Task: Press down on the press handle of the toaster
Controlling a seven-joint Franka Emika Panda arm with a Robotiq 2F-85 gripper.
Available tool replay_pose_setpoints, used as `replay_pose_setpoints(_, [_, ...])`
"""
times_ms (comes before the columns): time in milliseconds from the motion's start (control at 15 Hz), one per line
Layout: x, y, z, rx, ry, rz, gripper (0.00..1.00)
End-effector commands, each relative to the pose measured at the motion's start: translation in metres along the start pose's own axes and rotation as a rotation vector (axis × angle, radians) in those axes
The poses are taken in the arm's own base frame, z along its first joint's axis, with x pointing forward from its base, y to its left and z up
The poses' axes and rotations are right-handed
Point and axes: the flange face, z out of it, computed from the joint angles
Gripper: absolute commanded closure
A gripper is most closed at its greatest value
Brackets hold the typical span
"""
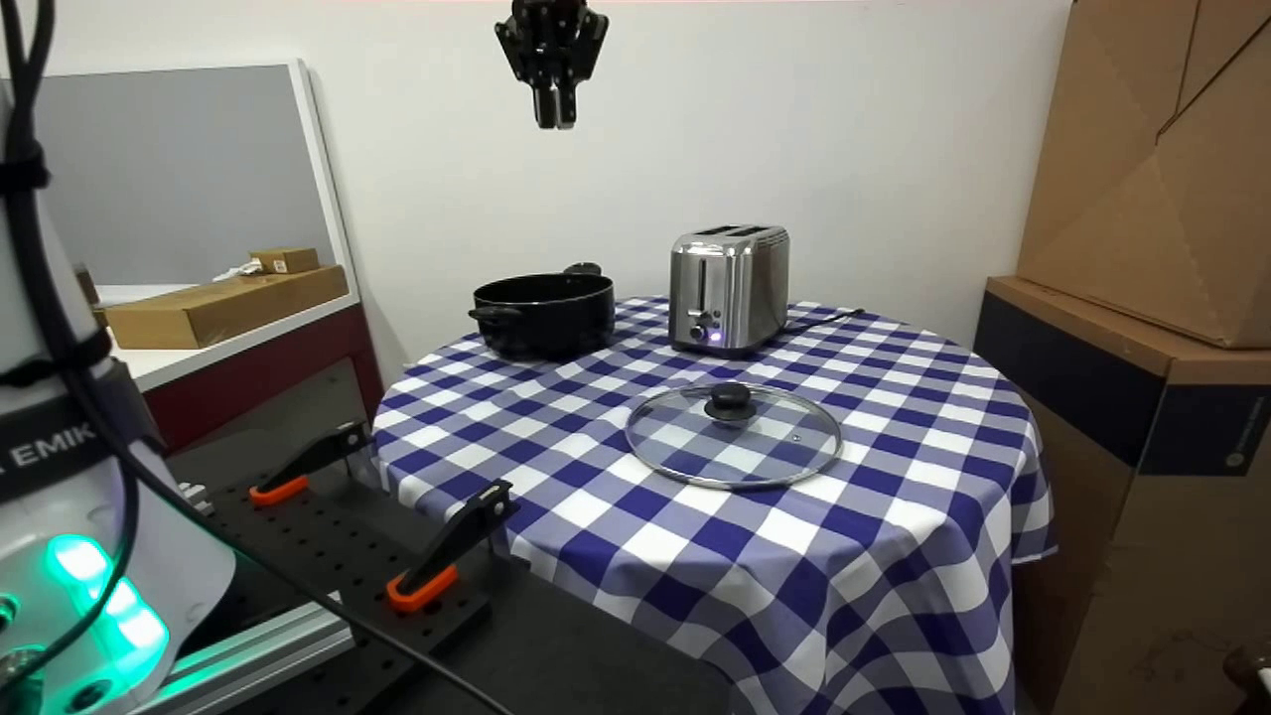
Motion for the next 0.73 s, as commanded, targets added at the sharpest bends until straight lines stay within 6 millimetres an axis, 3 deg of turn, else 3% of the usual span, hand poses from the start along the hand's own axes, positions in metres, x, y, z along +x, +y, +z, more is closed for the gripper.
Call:
replay_pose_setpoints(0, [0.0006,-0.0002,0.0022,0.0,-0.006,-0.001,0.73])
replay_pose_setpoints(667, [0.0013,0.0,0.0055,0.001,-0.013,-0.001,0.73])
